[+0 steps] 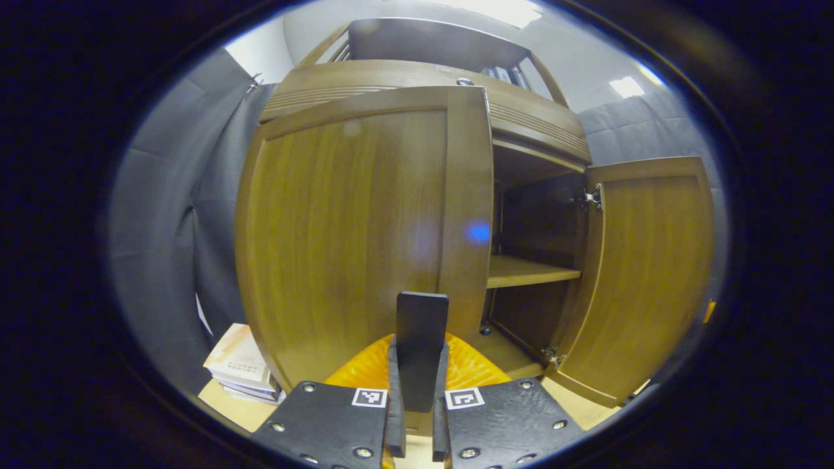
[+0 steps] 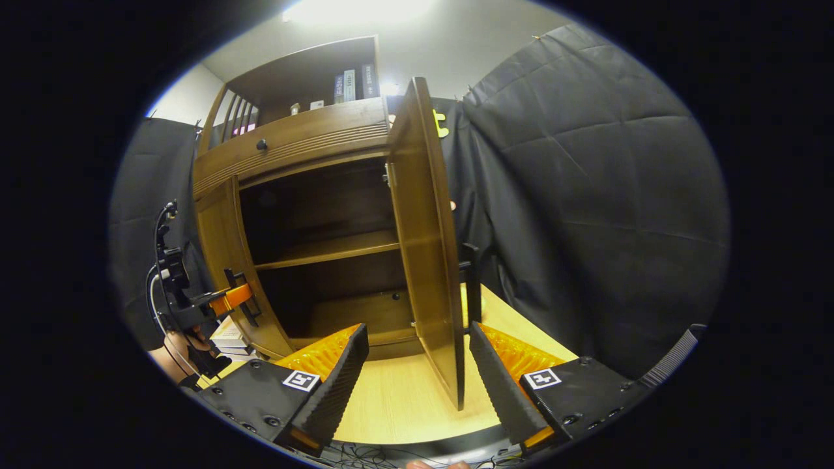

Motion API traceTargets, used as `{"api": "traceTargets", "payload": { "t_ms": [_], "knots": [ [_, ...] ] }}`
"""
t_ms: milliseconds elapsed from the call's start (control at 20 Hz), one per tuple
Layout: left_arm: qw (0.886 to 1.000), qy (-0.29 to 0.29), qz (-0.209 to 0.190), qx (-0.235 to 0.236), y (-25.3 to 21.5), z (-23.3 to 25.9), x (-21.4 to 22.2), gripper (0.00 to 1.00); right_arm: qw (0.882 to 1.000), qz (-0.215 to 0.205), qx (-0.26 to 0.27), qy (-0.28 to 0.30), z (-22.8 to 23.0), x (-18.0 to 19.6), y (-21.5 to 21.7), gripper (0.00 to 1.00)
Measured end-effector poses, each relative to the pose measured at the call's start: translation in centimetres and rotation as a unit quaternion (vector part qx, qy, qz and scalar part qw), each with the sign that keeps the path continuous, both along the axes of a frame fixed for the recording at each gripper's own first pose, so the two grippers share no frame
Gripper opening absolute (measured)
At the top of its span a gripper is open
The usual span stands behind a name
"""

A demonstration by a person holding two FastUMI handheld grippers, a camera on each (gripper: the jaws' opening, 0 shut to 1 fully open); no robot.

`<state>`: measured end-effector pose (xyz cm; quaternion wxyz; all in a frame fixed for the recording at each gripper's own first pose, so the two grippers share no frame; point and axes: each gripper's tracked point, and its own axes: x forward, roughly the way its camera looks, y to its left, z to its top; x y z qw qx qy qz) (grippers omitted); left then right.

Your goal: Open the right door of the double-door shoe cabinet with the right hand, and open the left door with the left hand.

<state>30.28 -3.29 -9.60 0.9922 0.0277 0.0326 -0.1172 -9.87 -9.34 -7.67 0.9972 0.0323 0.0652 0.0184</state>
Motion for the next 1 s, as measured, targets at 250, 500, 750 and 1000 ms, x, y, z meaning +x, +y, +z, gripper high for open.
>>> {"api": "traceTargets", "payload": {
  "t_ms": [250,500,750,1000],
  "knots": [
    [1.000,-0.004,0.007,-0.005,1.8,0.2,-2.7,0.18,0.999,0.035,-0.001,0.005,-0.7,1.1,2.1,0.93],
    [0.999,-0.006,0.029,-0.017,4.6,0.4,-5.4,0.17,0.997,0.071,-0.004,0.006,-0.7,2.5,5.0,0.93],
    [0.999,-0.012,0.044,-0.024,7.4,0.6,-7.6,0.17,0.994,0.105,-0.006,0.010,-1.1,3.4,8.0,0.93],
    [0.997,-0.020,0.061,-0.030,11.0,0.9,-9.7,0.16,0.991,0.130,-0.009,0.019,-1.6,3.4,10.5,0.93]
  ]
}}
